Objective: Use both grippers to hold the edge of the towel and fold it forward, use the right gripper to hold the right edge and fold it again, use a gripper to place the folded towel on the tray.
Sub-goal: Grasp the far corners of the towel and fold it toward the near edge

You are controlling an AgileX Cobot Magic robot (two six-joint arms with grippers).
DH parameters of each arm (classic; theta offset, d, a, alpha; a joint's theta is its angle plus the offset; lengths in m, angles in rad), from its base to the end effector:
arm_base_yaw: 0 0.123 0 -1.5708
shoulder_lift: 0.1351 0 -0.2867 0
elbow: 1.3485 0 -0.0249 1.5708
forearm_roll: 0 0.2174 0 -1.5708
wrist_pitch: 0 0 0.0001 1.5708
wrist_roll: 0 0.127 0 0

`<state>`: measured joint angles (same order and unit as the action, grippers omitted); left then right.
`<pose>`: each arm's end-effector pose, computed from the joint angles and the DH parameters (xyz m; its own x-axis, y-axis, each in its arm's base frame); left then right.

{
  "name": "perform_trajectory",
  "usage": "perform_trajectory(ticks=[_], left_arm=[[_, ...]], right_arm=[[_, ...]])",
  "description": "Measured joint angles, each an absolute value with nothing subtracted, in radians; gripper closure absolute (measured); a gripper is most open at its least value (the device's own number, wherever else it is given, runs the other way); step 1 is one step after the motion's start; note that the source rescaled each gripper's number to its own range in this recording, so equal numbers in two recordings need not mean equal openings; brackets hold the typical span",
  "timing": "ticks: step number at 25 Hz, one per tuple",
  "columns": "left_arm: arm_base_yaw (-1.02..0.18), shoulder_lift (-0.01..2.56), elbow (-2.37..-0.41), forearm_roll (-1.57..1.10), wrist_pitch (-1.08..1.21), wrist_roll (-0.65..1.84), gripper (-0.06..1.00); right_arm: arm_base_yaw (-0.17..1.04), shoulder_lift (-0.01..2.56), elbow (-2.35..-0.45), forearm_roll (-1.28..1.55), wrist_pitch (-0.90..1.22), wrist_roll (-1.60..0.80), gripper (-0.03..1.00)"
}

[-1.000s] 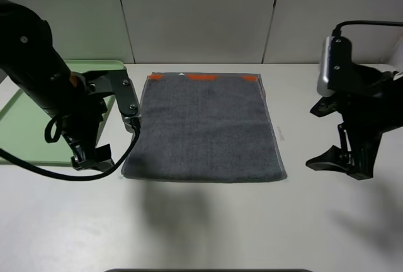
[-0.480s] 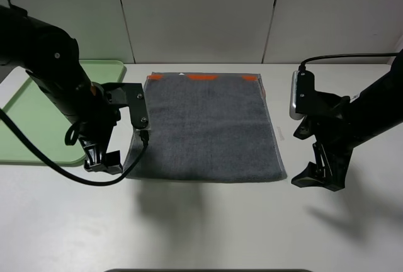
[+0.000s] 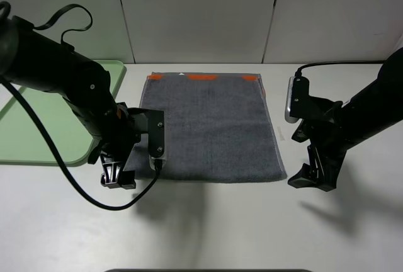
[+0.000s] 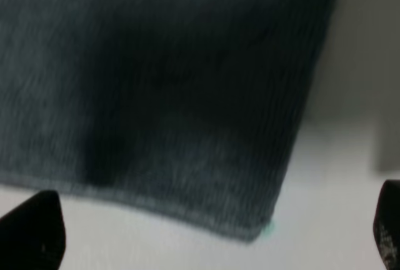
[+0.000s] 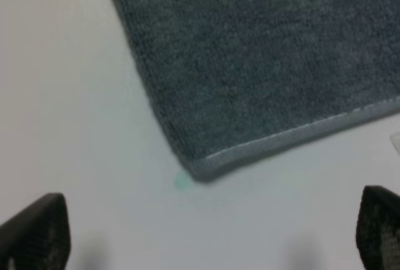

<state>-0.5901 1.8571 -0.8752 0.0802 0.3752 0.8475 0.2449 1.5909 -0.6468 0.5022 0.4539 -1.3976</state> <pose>0.2600 -0.1696 0.1094 -0.0418 0.9867 -0.1573 0.9638 0.0813 0.2539 0.2295 0.0850 0.1400 -0.3040 -0.8891 -0.3422 -0.9225 0.3644 -0.1273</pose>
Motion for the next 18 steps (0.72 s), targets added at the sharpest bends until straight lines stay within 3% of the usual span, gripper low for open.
perform_trajectory(ticks=[18], left_arm=[[-0.594, 1.93, -0.882, 0.079, 0.356, 0.867, -0.04]], right_arm=[[0.245, 1.594, -0.647, 0.504, 0.437, -1.412, -0.03]])
